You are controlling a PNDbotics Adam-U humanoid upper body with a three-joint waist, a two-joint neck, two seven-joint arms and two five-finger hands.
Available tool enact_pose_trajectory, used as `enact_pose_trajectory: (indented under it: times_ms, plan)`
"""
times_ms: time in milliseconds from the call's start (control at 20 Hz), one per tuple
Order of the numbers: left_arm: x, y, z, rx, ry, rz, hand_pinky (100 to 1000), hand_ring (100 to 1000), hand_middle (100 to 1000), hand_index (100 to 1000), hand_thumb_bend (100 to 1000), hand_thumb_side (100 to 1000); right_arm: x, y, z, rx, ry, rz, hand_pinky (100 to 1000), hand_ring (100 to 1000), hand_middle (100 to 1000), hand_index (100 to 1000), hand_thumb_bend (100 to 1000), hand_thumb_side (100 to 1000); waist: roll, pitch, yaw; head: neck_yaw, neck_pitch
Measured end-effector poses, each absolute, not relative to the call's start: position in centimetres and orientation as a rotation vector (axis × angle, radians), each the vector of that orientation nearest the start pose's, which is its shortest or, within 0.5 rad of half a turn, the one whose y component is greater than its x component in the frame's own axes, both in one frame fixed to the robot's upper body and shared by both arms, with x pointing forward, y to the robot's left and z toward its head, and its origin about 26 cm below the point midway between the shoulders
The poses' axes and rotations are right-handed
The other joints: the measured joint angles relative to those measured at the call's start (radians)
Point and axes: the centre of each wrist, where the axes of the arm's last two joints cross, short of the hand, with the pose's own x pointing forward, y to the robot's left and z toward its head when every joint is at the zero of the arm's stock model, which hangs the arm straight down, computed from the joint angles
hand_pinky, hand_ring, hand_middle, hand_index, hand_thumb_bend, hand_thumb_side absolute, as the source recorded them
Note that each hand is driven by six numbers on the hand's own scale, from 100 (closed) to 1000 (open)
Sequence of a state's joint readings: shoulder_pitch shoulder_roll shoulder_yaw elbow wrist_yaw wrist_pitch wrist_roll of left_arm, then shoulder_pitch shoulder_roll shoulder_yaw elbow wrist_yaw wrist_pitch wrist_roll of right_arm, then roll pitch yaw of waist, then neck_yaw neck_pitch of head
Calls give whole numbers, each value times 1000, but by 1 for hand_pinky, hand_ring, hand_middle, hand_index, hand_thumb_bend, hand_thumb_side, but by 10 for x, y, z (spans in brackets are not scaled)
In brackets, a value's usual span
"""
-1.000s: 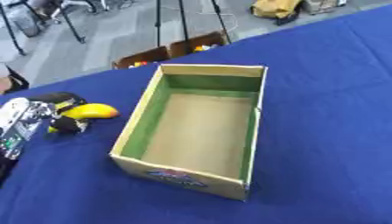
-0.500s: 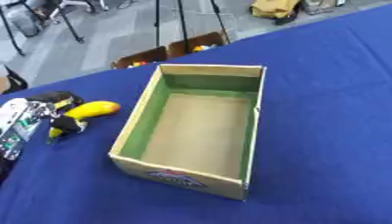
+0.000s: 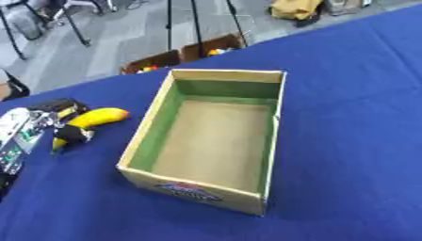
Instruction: Pick up objects on the table and place them in the box.
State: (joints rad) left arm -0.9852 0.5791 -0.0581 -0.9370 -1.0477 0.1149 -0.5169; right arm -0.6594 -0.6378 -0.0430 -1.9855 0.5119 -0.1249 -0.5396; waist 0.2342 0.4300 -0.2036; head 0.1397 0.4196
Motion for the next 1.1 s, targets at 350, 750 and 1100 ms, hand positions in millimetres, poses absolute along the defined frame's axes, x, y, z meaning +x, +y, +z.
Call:
enact_pose_trajectory:
  times_ms: [350,750,1100]
  plan:
    - [471,341,253,1120,-1044,-1195,541,704,766,756,100,403,301,-278,338,1224,2869,-205,715,868,806,916,100,1000,-3,-15,9,-2,2]
    - [468,338,262,1112,-1072,-1194,527,689,762,756,100,394,302,-281,333,1242,2879,-198,715,868,808,916,100,1000,-21,-51,30,-20,18]
    - [462,325,282,1133,-1098,-1261,528,687,763,757,100,388,303,-281,327,1252,2899,-187,714,868,810,917,100,1000,-40,-91,56,-42,45]
